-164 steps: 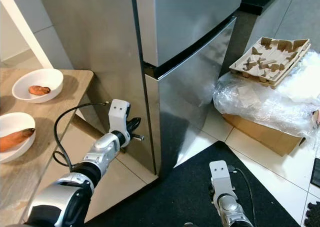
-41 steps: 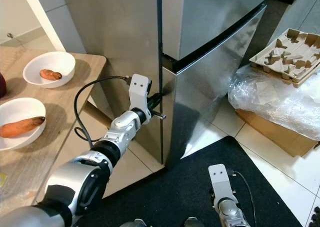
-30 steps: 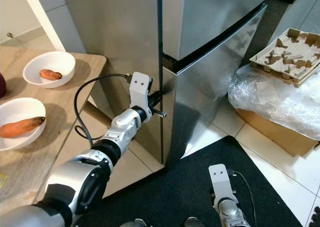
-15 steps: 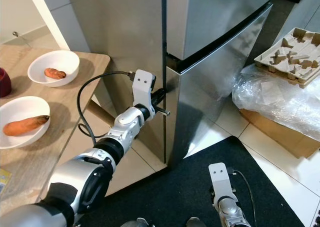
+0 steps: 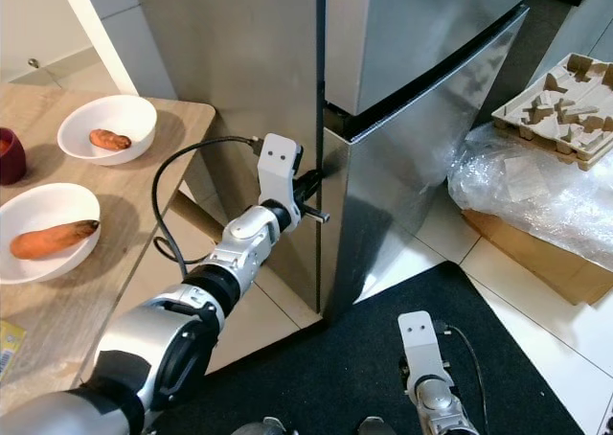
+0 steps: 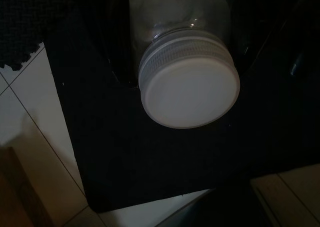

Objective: Restocking fridge

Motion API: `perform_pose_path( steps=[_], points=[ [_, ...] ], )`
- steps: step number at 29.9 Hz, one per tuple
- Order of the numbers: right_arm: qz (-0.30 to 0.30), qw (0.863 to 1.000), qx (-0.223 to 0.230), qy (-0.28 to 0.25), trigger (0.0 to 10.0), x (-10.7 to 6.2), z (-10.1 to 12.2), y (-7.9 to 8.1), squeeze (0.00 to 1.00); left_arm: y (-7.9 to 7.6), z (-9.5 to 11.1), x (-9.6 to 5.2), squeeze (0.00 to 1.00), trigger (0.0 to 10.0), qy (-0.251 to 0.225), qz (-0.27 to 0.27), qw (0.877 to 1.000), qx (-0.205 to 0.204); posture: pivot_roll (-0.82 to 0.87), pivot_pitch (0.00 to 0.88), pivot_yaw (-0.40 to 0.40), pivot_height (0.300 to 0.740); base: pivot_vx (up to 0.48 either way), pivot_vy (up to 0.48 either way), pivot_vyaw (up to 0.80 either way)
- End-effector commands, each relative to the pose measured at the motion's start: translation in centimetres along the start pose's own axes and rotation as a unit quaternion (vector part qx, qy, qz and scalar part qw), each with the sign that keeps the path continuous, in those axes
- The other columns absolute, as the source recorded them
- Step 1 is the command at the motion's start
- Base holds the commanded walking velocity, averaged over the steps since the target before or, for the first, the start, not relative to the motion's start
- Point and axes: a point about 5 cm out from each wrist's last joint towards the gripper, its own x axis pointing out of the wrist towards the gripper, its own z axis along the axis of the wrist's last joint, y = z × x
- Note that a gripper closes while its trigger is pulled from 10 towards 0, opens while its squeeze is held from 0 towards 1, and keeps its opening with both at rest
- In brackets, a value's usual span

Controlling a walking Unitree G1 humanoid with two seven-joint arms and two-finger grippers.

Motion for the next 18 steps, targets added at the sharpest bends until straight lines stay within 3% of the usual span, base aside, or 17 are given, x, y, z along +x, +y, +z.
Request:
perform_pose_path(
  steps=[1, 18],
  points=[
    [-0.006, 1.000, 0.006, 0.011, 10.0, -0.2, -0.8, -0.2, 0.00, -3.6, -0.2, 1.0, 0.00, 10.0, 0.004, -0.065, 0.998, 0.010, -0.12, 0.197, 0.036, 0.740, 0.000, 0.000, 0.00],
    [-0.010, 1.000, 0.003, 0.011, 10.0, -0.2, -0.9, -0.7, 0.00, -4.9, -0.4, 1.2, 0.00, 10.0, 0.004, -0.081, 0.997, 0.005, -0.13, 0.185, 0.036, 0.740, 0.000, 0.000, 0.00]
  ],
)
